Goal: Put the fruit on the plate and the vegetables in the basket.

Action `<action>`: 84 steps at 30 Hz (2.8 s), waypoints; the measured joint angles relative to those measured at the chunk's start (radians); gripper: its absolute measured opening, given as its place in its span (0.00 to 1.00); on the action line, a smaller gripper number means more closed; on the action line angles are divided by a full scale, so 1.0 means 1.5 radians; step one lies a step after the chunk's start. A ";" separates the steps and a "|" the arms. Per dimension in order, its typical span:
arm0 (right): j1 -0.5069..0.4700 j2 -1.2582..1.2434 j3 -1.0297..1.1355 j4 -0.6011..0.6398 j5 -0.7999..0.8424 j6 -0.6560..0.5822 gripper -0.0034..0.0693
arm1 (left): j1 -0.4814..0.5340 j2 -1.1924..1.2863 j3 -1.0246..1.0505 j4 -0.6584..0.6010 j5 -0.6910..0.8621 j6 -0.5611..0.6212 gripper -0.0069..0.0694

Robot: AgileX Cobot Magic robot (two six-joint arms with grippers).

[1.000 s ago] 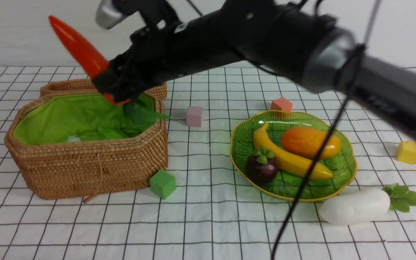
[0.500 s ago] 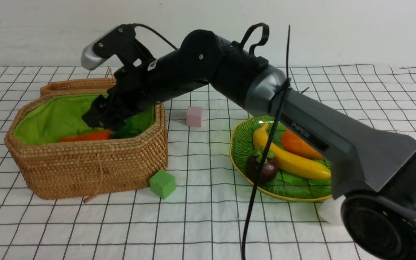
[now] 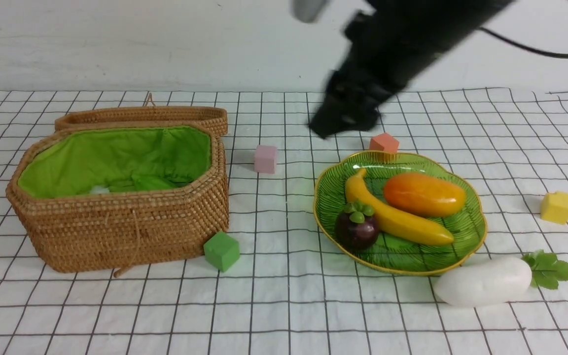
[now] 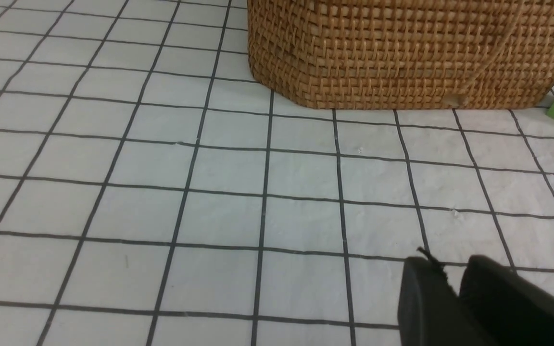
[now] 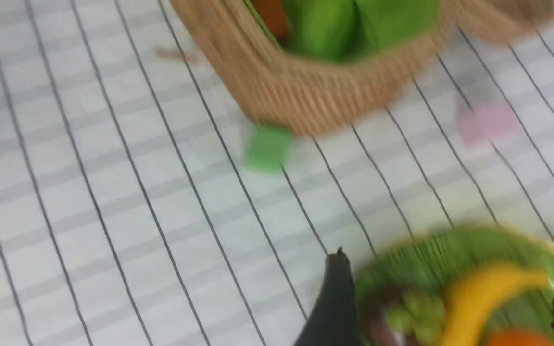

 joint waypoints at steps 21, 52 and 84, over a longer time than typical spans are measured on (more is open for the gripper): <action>-0.119 -0.074 0.555 -0.320 -0.341 -0.201 0.85 | 0.000 0.000 0.000 0.000 0.000 0.000 0.24; 0.069 0.004 0.118 0.134 -0.144 -0.201 0.74 | 0.000 0.000 0.000 0.000 0.000 0.000 0.24; 0.155 0.422 -0.412 0.231 -0.220 -0.111 0.90 | 0.000 0.000 0.000 0.000 0.000 0.000 0.24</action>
